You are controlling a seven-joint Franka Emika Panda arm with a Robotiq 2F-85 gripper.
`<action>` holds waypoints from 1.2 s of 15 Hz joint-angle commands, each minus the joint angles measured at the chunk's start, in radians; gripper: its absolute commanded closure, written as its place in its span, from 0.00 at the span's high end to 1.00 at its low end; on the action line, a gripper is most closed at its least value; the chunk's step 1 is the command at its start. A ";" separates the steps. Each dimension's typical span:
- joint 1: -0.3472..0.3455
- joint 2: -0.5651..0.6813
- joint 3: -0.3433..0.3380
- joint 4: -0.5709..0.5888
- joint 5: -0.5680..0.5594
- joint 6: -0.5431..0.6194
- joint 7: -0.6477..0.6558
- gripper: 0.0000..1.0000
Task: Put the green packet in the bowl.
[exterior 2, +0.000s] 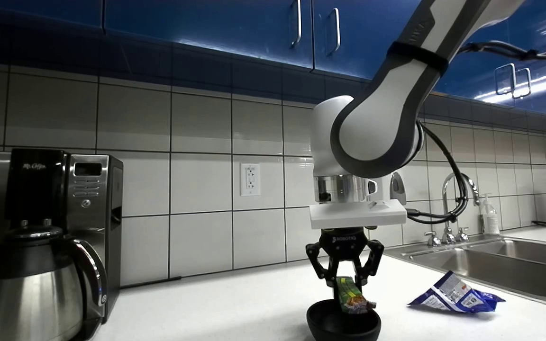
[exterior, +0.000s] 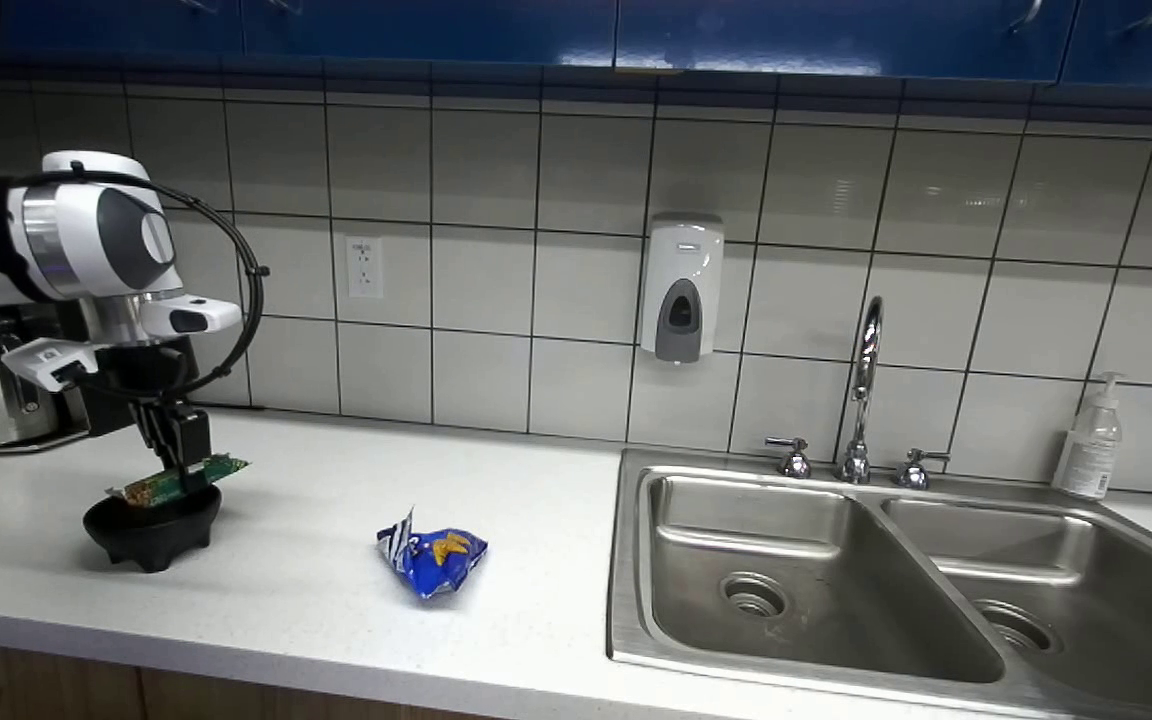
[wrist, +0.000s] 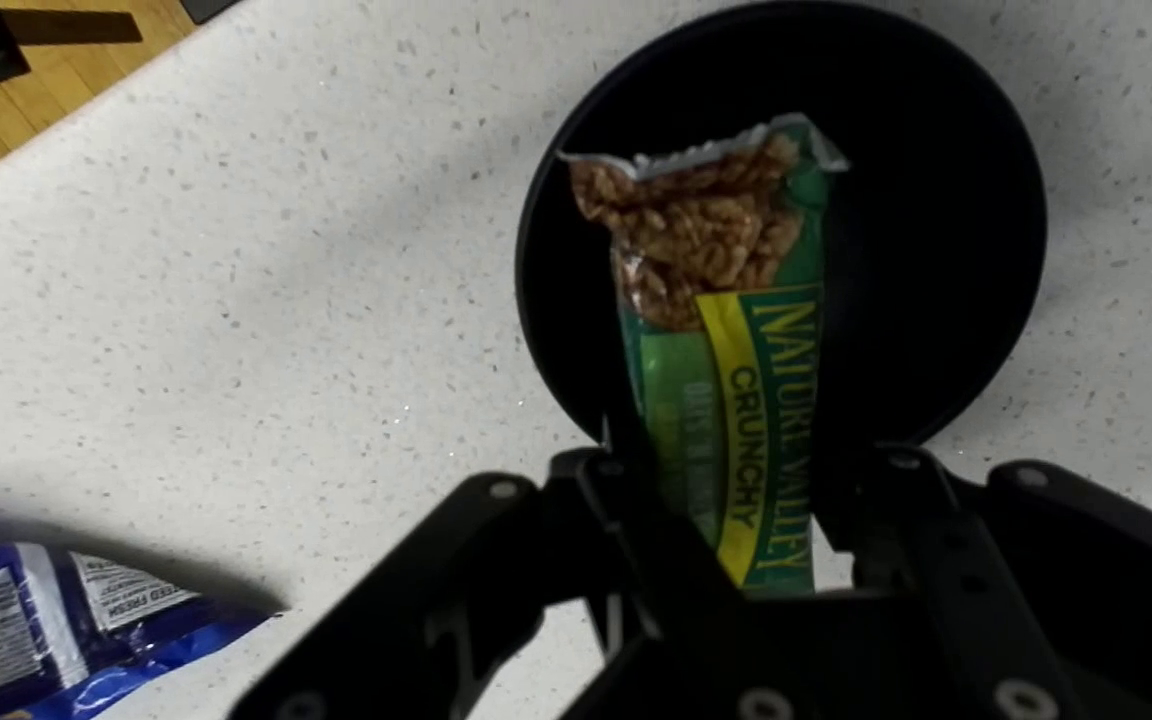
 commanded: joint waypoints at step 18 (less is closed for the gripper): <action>-0.018 0.030 -0.054 0.110 0.107 -0.112 -0.074 1.00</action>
